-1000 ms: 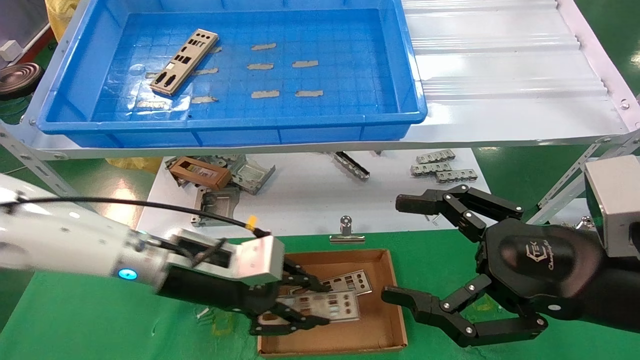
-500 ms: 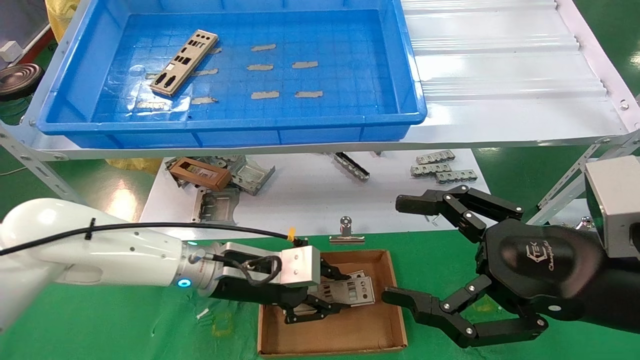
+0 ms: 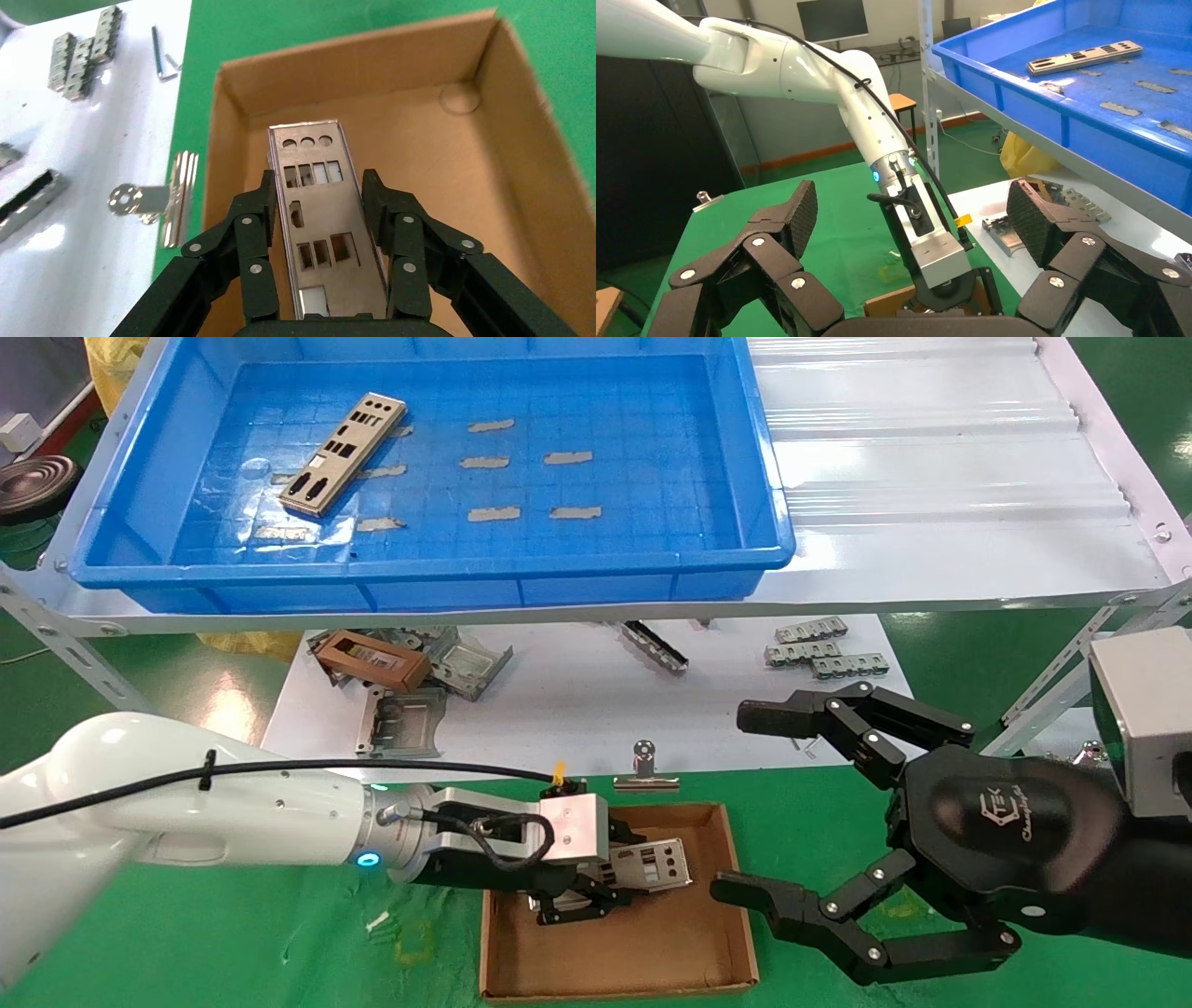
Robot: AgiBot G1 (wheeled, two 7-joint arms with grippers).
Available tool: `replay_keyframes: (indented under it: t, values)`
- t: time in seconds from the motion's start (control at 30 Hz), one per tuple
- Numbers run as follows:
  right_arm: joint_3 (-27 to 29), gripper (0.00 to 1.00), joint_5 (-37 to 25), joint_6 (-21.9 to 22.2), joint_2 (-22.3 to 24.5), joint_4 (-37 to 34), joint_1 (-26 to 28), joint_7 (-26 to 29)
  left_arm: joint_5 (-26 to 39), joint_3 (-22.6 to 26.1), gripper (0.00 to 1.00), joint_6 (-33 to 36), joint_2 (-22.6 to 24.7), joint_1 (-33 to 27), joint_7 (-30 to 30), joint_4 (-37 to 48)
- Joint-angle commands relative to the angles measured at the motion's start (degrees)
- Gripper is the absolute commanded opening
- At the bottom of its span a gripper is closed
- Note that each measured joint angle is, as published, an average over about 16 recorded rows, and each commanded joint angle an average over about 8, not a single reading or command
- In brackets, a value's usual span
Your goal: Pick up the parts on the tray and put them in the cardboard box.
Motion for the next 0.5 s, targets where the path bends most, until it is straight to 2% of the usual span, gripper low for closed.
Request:
replay_keyframes:
  t: [0.03,0.3,0.5]
  values:
    - [0.0,1.0,0.0,0.0,0.0,0.0,0.0,0.0,0.2,0.0,1.0,-0.5,0.1,0.1,0.4,0.0]
    - [0.0,1.0,0.0,0.0,0.0,0.0,0.0,0.0,-2.1,-0.9,1.0,2.4,-1.2,0.1,0.6,-0.6]
    - [0.0,1.0,0.0,0.0,0.0,0.0,0.0,0.0,-6.6,-2.4,1.0,7.3,-3.8,0.6,-0.6,-1.9]
